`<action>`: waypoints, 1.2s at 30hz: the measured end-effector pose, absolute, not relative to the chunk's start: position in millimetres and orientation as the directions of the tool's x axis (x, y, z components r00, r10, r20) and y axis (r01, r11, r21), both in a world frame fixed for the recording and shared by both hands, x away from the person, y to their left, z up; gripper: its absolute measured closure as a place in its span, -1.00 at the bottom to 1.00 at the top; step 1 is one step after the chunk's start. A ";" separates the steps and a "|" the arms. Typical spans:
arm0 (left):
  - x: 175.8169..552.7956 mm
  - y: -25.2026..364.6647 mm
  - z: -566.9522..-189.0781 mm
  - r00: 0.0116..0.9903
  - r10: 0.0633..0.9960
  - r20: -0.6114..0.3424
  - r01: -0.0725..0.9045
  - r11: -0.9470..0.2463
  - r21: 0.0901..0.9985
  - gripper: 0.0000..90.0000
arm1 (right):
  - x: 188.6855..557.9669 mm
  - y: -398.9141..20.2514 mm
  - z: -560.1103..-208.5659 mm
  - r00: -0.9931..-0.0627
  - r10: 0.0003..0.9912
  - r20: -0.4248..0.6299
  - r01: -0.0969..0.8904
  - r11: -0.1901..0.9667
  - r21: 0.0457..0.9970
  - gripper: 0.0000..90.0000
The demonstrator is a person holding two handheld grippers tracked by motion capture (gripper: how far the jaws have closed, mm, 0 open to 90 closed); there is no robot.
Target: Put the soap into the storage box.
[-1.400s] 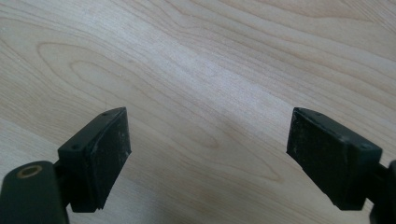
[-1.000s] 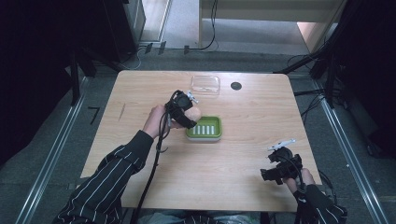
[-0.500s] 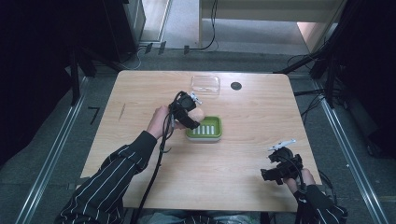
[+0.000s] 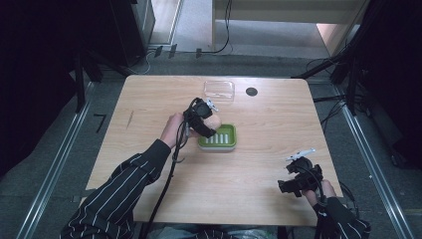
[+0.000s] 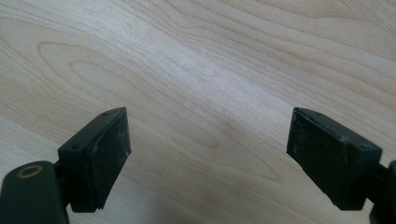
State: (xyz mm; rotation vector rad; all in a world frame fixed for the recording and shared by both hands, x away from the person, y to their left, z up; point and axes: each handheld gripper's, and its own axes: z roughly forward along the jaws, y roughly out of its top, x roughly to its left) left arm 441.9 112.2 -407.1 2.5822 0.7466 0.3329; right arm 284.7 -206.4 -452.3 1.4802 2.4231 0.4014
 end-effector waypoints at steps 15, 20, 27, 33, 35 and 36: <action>443.1 103.6 -413.2 0.840 0.531 0.115 0.426 -0.774 0.468 -0.26 | 284.7 -206.5 -452.4 -0.440 0.894 -0.084 0.819 0.438 0.372 -0.68; 444.3 99.6 -417.6 0.851 0.514 0.108 0.414 -0.783 0.464 -0.26 | 284.8 -206.6 -452.6 -0.441 0.894 -0.083 0.817 0.438 0.374 -0.69; 443.9 96.9 -422.1 0.859 0.499 0.113 0.398 -0.790 0.466 -0.26 | 284.9 -206.4 -452.7 -0.439 0.895 -0.083 0.818 0.436 0.374 -0.69; 443.4 93.8 -428.6 0.872 0.476 0.115 0.381 -0.807 0.452 -0.26 | 284.8 -206.6 -452.6 -0.441 0.894 -0.083 0.817 0.438 0.374 -0.69; 443.4 92.7 -429.5 0.872 0.474 0.120 0.377 -0.808 0.453 -0.26 | 284.7 -206.6 -452.3 -0.441 0.894 -0.084 0.819 0.438 0.371 -0.69; 443.5 92.1 -430.1 0.874 0.471 0.119 0.375 -0.809 0.452 -0.26 | 284.6 -206.7 -452.3 -0.440 0.894 -0.085 0.818 0.438 0.373 -0.68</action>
